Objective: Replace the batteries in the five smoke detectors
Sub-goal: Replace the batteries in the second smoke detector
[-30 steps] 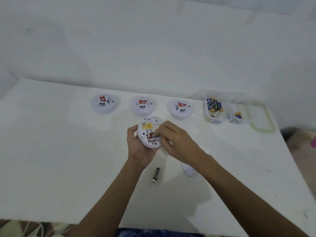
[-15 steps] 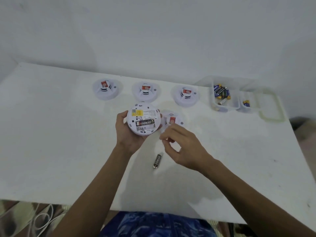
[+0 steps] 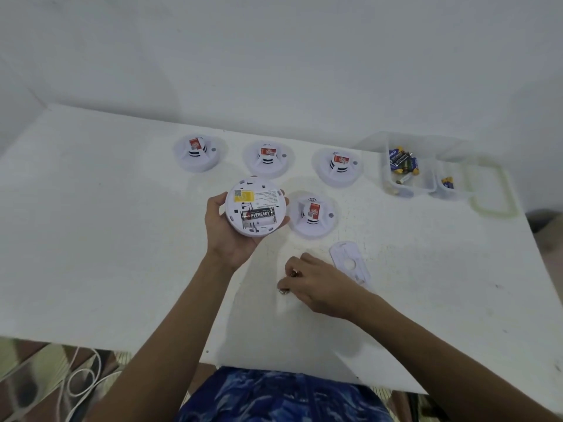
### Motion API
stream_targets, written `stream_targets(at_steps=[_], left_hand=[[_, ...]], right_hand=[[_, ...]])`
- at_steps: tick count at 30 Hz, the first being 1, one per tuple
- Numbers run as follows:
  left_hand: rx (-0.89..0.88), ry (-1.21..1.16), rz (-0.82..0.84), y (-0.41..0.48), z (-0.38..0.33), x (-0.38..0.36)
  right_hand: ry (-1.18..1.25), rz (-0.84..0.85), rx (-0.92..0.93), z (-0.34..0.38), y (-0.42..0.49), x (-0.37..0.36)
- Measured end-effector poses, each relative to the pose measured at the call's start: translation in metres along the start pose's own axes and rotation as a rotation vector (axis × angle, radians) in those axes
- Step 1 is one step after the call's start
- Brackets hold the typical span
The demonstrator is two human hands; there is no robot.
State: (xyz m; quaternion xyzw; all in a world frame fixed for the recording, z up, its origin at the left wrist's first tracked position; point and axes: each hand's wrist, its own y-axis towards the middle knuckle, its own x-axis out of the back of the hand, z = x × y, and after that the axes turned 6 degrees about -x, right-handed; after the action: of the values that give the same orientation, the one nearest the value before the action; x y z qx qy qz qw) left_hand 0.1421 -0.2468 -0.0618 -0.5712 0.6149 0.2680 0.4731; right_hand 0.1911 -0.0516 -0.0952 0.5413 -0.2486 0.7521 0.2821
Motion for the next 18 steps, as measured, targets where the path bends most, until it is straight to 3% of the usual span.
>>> stream_targets(at_steps=[6,13,18], left_hand=[[-0.014,-0.001,-0.012,-0.003,0.003,-0.001],[-0.023,0.045,-0.011,-0.004,0.006,-0.013],[-0.034,0.098,-0.033,-0.005,0.010,-0.025]], right_hand=[[0.150,-0.134,-0.052,0.001,-0.005,0.023],[0.385,-0.497,-0.196,0.018,0.003,0.078],[0.594,-0.653,-0.280,0.030,0.015,0.097]])
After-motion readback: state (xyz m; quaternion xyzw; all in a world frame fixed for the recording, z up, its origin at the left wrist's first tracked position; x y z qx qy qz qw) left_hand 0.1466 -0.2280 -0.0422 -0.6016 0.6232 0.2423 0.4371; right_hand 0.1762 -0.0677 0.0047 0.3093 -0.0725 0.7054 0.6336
